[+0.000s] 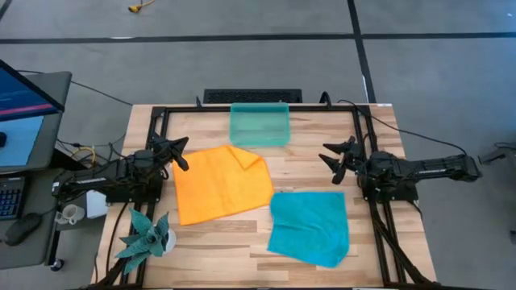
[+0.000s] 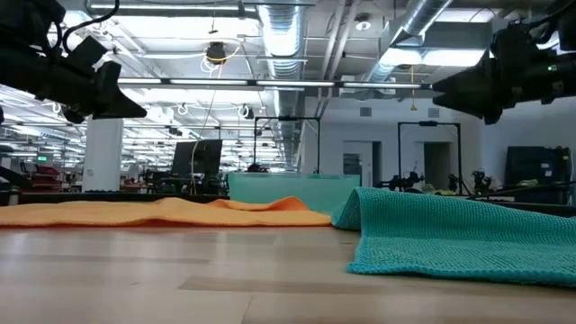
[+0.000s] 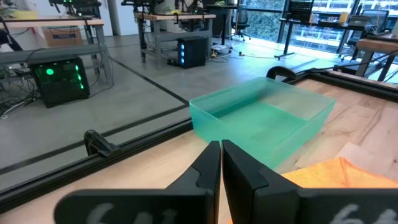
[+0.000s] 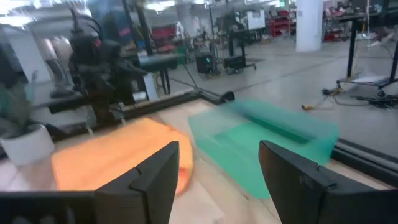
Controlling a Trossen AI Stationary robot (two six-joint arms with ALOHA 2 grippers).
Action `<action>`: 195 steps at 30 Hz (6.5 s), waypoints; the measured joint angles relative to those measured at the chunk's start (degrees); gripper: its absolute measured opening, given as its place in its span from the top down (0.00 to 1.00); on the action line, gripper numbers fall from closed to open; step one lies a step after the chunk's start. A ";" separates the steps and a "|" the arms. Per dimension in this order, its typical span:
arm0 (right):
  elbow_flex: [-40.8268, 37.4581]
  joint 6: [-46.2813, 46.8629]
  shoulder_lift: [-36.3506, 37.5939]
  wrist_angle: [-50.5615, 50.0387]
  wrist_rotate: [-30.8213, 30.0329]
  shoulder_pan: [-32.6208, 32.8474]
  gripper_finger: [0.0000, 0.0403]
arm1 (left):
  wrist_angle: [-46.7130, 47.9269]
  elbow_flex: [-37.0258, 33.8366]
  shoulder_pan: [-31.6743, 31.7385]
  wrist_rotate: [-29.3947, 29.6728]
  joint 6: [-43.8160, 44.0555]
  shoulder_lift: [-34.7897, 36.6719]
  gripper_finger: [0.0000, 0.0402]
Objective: Roll microfiber towels into tight, uniform cylinder then place into a basket
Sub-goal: Roll the yellow microfiber cloth on the table
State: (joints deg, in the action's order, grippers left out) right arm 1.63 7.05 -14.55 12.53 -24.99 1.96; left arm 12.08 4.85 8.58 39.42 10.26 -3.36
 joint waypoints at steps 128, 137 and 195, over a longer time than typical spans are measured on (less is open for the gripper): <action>64.40 -13.09 -97.17 -25.45 13.96 8.11 0.98 | 0.00 0.00 0.00 0.00 0.02 -0.02 0.98; 65.58 -13.11 -97.20 -26.79 12.78 9.68 0.96 | 0.00 0.02 0.01 0.00 0.00 -0.02 0.98; 69.42 -13.49 -97.09 -36.41 9.88 9.00 0.99 | -8.92 18.79 -0.32 -29.09 -11.32 -13.93 0.62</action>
State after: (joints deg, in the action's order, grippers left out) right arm 71.05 -6.44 -111.63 -23.88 -15.12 10.95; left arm 3.16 23.64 8.26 10.33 -1.06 -17.29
